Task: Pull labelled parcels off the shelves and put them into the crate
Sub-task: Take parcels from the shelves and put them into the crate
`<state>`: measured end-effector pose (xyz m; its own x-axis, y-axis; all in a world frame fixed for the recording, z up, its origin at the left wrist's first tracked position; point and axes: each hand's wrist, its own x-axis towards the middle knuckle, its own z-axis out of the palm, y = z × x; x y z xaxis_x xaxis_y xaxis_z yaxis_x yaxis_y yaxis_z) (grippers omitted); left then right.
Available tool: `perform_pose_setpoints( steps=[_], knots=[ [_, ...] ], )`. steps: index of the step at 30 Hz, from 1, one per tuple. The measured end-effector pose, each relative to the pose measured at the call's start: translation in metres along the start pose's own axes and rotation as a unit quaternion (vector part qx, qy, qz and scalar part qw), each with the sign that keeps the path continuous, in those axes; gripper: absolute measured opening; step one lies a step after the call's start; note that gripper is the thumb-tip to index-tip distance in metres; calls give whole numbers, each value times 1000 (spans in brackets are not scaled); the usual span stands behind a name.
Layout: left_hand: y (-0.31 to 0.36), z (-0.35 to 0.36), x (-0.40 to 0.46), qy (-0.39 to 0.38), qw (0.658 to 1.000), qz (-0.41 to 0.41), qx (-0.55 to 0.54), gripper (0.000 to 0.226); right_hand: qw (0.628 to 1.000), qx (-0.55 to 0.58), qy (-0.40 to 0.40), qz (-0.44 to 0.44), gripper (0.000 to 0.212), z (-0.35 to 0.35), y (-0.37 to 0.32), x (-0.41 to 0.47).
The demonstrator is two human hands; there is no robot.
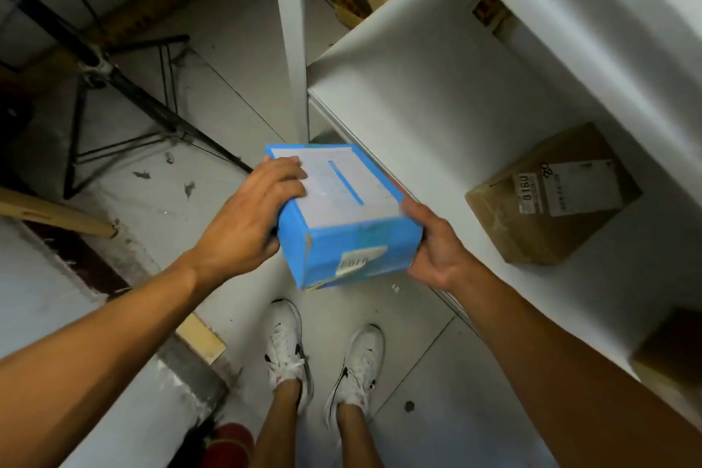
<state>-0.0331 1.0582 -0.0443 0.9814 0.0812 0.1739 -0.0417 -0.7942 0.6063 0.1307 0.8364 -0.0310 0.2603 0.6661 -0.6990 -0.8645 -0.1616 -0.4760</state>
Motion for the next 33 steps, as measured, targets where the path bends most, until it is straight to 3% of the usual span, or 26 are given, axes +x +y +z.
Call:
perform_pose_setpoints(
  steps=[2, 3, 4, 6, 7, 8, 10, 12, 13, 15, 18, 20, 22, 23, 26, 28, 30, 33],
  knots=[
    [7, -12, 2, -11, 980, -145, -138, 68, 999, -16, 28, -19, 97, 2, -6, -1],
    [11, -20, 6, -25, 938, -235, -255, 74, 997, -52, 42, -26, 109, 3, -12, 0],
    [13, -31, 11, -29, 865, -313, -391, 80, 994, -93, 48, -25, 117, 4, -17, 0],
    [13, -43, 17, 0, 665, -456, -591, 86, 984, -175, 36, -12, 113, 10, -20, -1],
    [14, -44, 18, 22, 601, -499, -624, 84, 975, -221, 34, -7, 107, 16, -19, -3],
    [14, -41, 18, 52, 561, -526, -637, 79, 966, -255, 35, -11, 102, 25, -17, -4],
    [15, -31, 12, 67, 498, -589, -632, 66, 966, -252, 38, -38, 93, 46, -11, -6],
    [15, -21, 4, -30, 465, -605, -645, 31, 971, -227, 44, -67, 89, 70, -7, -7],
    [12, -16, 0, -87, 451, -591, -664, 26, 967, -237, 45, -80, 91, 80, -5, -7],
    [8, -3, -3, -118, 418, -584, -686, 10, 957, -269, 42, -100, 101, 88, 1, -6],
    [1, 1, 1, -46, 469, -595, -651, 17, 969, -222, 28, -102, 96, 97, 2, -7],
    [-6, -9, 9, 35, 472, -572, -670, 39, 986, -129, 17, -105, 101, 92, -3, -11],
    [-5, -25, 24, 56, 494, -513, -700, 61, 994, -71, 17, -83, 81, 81, -12, -20],
    [0, -32, 34, 36, 520, -494, -697, 69, 994, -90, 26, -63, 68, 76, -15, -25],
    [19, -42, 64, -25, 692, -412, -593, 67, 970, -226, 70, -56, 45, 56, -7, -36],
    [33, -47, 81, -23, 775, -388, -498, 66, 971, -207, 93, -80, 44, 49, 0, -39],
    [44, -58, 96, 7, 818, -385, -427, 50, 974, -144, 133, -117, 54, 46, -4, -38],
    [60, -71, 115, -5, 838, -376, -396, 28, 956, -115, 204, -179, 58, 48, -24, -29]
  ],
)
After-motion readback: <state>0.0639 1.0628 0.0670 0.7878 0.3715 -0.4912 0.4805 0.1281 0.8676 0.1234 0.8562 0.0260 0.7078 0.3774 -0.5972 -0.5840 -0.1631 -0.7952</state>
